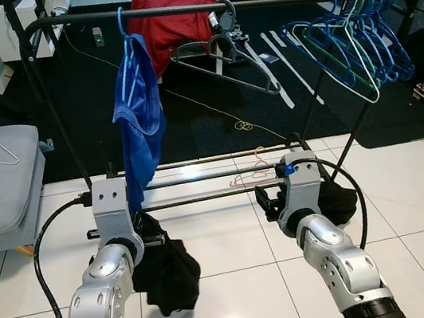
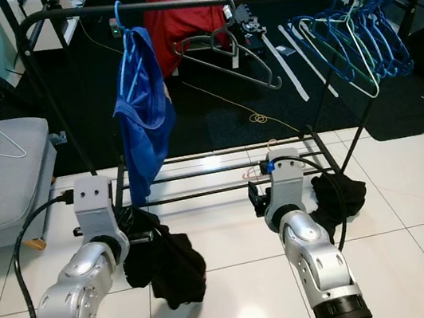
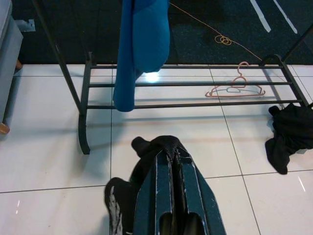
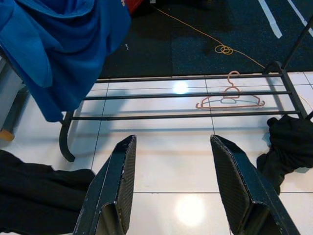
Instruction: Hang hanger
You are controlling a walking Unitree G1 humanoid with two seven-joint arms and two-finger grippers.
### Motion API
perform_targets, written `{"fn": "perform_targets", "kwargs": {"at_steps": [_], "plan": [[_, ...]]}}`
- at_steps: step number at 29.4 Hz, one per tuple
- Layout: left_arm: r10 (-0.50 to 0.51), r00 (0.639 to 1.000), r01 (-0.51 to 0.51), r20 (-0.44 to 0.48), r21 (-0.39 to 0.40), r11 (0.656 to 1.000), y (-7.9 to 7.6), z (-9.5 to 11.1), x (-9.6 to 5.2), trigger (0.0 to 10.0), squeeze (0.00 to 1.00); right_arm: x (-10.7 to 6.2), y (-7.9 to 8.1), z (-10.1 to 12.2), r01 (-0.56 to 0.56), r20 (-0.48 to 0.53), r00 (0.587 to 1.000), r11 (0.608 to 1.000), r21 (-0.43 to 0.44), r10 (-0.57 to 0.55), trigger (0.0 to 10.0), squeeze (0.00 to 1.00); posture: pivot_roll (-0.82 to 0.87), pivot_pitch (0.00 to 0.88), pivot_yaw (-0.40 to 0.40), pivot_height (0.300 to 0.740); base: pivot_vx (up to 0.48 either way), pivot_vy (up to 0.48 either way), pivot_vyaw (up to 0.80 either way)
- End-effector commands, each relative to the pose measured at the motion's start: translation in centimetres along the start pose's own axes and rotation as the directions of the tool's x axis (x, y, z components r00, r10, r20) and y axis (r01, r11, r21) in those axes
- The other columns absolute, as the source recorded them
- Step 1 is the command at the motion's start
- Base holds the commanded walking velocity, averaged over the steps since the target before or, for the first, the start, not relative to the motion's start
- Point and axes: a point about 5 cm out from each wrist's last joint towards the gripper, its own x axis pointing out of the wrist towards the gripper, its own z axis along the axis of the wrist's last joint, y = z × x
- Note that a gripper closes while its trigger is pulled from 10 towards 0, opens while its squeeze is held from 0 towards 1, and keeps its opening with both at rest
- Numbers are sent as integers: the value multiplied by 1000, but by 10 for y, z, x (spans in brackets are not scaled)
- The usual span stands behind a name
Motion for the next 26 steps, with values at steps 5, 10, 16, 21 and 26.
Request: {"fn": "perform_targets", "kwargs": {"at_steps": [5, 10, 16, 21, 26], "plan": [[-14, 1000, 14, -12, -25, 1000, -5, -4, -1, 10000, 0, -3, -1, -2, -5, 0, 1000, 1000, -25, 5, 10000, 0, -55, 194, -83, 740, 0, 0, 0], [-16, 1000, 16, -10, -9, 1000, -6, -5, -2, 10000, 0, -4, -1, -2, -9, -2, 1000, 1000, -29, 9, 10000, 0, -57, 193, -83, 740, 0, 0, 0], [-25, 1000, 25, -11, 13, 1000, -9, -3, -1, 10000, 0, -4, -2, -3, -9, -7, 1000, 1000, -28, 9, 10000, 0, -57, 195, -84, 740, 0, -100, 0], [-25, 1000, 26, -11, 13, 1000, -9, -3, -1, 10000, 0, -4, -2, -3, -10, -7, 1000, 1000, -28, 10, 10000, 0, -57, 195, -88, 740, 0, -340, 0], [-25, 1000, 25, -11, 11, 1000, -9, -3, -2, 10000, 0, -3, -2, -2, -13, -9, 1000, 999, -29, 12, 10000, 0, -55, 195, -91, 740, 0, -406, 0]]}}
